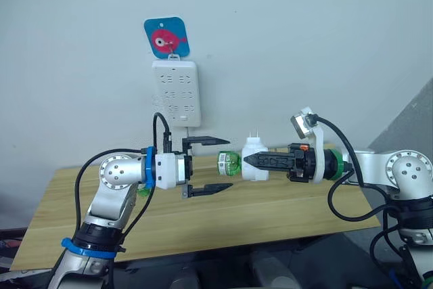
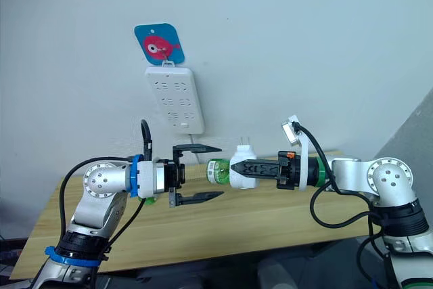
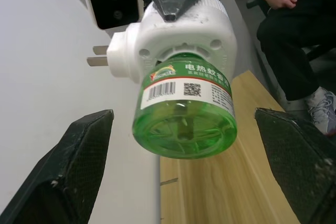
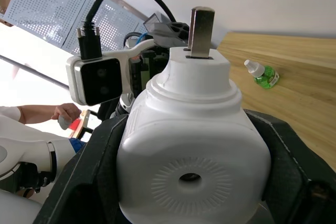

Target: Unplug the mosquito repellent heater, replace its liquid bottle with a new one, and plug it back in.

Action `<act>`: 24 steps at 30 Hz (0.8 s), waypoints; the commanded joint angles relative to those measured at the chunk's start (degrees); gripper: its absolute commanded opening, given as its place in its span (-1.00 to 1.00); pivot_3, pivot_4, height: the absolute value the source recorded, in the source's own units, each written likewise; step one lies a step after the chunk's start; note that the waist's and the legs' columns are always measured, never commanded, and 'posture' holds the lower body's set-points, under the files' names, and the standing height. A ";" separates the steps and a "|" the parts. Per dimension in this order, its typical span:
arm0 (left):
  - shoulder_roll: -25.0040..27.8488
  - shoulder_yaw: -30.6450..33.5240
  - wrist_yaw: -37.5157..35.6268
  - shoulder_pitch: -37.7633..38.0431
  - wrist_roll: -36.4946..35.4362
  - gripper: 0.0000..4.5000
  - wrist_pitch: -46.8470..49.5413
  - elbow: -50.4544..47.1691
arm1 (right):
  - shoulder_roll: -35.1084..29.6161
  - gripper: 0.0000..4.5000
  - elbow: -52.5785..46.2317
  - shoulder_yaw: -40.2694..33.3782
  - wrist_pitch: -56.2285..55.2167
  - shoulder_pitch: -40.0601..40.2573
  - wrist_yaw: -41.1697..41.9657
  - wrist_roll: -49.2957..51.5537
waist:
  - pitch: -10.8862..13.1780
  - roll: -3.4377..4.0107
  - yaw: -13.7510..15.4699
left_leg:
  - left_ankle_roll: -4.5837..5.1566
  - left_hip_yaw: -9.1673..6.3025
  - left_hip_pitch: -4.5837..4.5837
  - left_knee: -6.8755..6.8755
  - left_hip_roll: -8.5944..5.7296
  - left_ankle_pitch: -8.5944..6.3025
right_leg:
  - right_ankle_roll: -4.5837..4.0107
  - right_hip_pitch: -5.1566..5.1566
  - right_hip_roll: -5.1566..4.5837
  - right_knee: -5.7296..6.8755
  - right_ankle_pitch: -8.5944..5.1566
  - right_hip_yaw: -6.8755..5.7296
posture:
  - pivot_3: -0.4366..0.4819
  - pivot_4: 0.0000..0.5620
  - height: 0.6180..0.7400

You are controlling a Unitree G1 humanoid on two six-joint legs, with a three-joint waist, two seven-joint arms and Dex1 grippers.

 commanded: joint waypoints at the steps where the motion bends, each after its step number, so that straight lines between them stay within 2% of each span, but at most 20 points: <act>1: -0.42 -0.25 0.18 -1.69 -0.81 0.61 -1.34 -0.65 | 0.19 0.35 -1.24 -0.65 -0.51 -1.37 0.45 1.50 | 0.00 0.00 -0.04 | 0.00 0.00 0.00 0.00 0.00 0.00 | 0.00 0.00 0.00 0.00 0.00 0.00 | -0.39 -0.78 0.88; 5: -0.29 -0.52 0.73 -2.02 -1.46 0.06 -0.30 -0.95 | 0.16 0.35 -1.24 -0.64 -0.40 -1.44 0.50 1.36 | 0.00 0.00 -0.06 | 0.00 -0.01 0.00 0.00 0.00 0.00 | 0.00 0.00 0.00 0.00 0.00 -0.01 | -0.40 -0.77 0.88; 6: -0.30 -0.52 0.76 -2.13 -1.50 -0.01 -0.37 -0.95 | 0.18 0.35 -1.27 -0.61 -0.39 -1.48 0.51 1.33 | 0.00 0.00 -0.08 | 0.00 0.00 0.01 0.00 0.00 0.00 | 0.00 0.00 0.00 0.00 0.00 -0.01 | -0.40 -0.77 0.88; 20: 1.00 -0.55 -0.22 -2.04 -3.60 -0.01 4.59 -2.89 | 0.58 0.35 -1.46 -0.44 -0.34 -1.55 0.83 -0.33 | 0.00 0.00 -0.15 | 0.00 -0.02 0.00 -0.01 0.00 0.00 | 0.00 0.00 0.00 0.00 0.00 -0.02 | -0.40 -0.78 0.88; 22: 1.74 -0.55 -0.06 -1.93 -4.08 -0.01 7.54 -3.59 | 0.45 0.35 -1.96 -0.62 -0.17 -1.65 1.53 -1.39 | 0.00 0.00 -0.16 | 0.00 -0.02 0.00 -0.01 0.00 0.00 | 0.00 0.00 0.00 0.00 0.00 -0.02 | -0.40 -0.78 0.88; 24: 3.38 -0.72 1.03 -2.03 -5.13 -0.01 14.83 -5.23 | -1.20 0.35 -5.30 -0.39 1.00 -2.35 6.24 -6.90 | 0.00 0.00 -0.17 | 0.00 -0.02 0.00 -0.01 0.00 0.00 | 0.00 0.00 0.00 0.00 0.00 -0.02 | -0.40 -0.77 0.88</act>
